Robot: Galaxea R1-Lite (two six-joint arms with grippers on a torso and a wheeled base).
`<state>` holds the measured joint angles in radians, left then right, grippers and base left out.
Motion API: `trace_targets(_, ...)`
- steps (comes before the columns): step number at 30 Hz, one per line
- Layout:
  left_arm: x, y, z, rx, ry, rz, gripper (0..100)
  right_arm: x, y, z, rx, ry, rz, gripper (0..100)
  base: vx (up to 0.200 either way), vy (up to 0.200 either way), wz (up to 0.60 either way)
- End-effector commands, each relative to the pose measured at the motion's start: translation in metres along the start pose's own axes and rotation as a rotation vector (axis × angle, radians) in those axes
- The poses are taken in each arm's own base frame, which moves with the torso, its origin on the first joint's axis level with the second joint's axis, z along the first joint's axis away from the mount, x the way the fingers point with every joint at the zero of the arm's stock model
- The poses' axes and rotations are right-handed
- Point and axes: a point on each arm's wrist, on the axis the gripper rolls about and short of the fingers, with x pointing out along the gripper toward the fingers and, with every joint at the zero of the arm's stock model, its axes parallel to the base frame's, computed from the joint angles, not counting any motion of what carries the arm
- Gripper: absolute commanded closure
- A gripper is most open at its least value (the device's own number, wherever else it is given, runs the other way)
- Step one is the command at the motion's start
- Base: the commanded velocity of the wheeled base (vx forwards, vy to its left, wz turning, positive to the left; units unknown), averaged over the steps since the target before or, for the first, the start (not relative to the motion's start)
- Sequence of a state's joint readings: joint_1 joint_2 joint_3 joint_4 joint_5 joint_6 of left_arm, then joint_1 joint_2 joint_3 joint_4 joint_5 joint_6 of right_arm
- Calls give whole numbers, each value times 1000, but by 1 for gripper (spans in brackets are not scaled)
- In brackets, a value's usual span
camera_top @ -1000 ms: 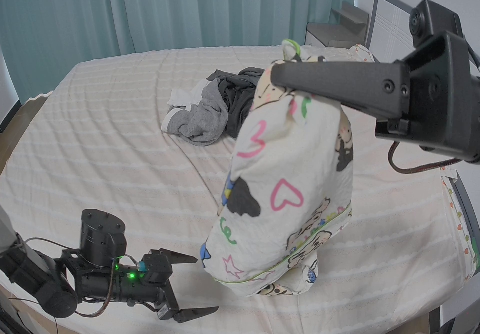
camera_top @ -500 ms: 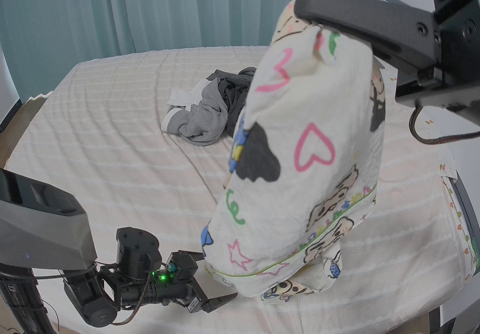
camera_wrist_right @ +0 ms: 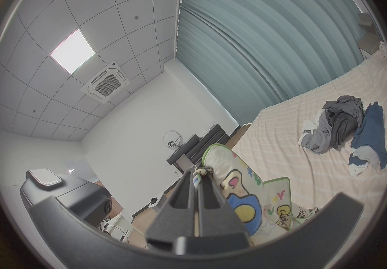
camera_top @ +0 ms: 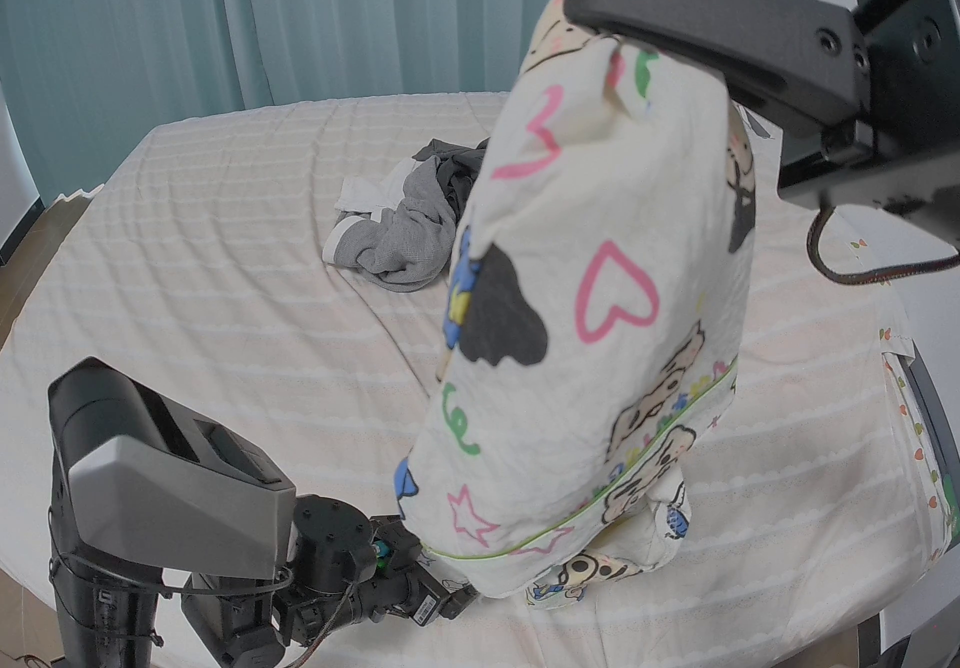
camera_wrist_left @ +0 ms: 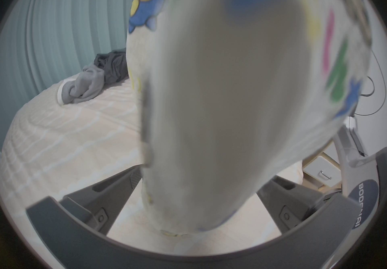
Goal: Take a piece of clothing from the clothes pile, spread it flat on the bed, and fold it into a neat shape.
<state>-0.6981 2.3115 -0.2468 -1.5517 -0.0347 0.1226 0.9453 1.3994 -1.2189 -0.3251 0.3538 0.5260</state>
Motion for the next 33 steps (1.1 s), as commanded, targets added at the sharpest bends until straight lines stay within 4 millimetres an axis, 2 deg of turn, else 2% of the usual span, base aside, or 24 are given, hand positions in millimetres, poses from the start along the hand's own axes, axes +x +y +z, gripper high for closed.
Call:
trace_targets(1,14,-4,-1,-36,-18,8,0,1,-1,-2,3,7,-2,100,0,0,0)
trace_targets(7,23,-16,8,-83,-65,-3,0,1,-1,1,39,-4,-1,100,0,0,0)
trace_targets(17,46,-10,13,-105,-108,162,0,-2,0,1,38,-5,-2,100,0,0,0)
trace_targets(18,46,-10,13,-106,-109,165,100,-3,0,0,39,-4,-3,100,0,0,0)
trace_targets(22,43,-10,12,-107,-101,174,100,-7,-3,1,36,-14,-20,100,0,0,0)
trace_targets(27,19,-9,16,-151,-93,170,100,-26,-13,8,26,-54,-89,100,0,0,0)
trace_targets(28,19,-9,16,-151,-93,170,100,-26,-13,8,26,-54,-89,100,0,0,0)
trace_targets(29,12,-4,24,-175,-120,191,100,-35,-16,9,23,-70,-119,100,0,0,0)
trace_targets(32,-1,3,32,-198,-148,209,100,-45,-21,9,21,-82,-156,100,0,0,0)
trace_targets(33,-20,8,36,-208,-158,215,100,-54,-27,7,21,-92,-197,100,0,0,0)
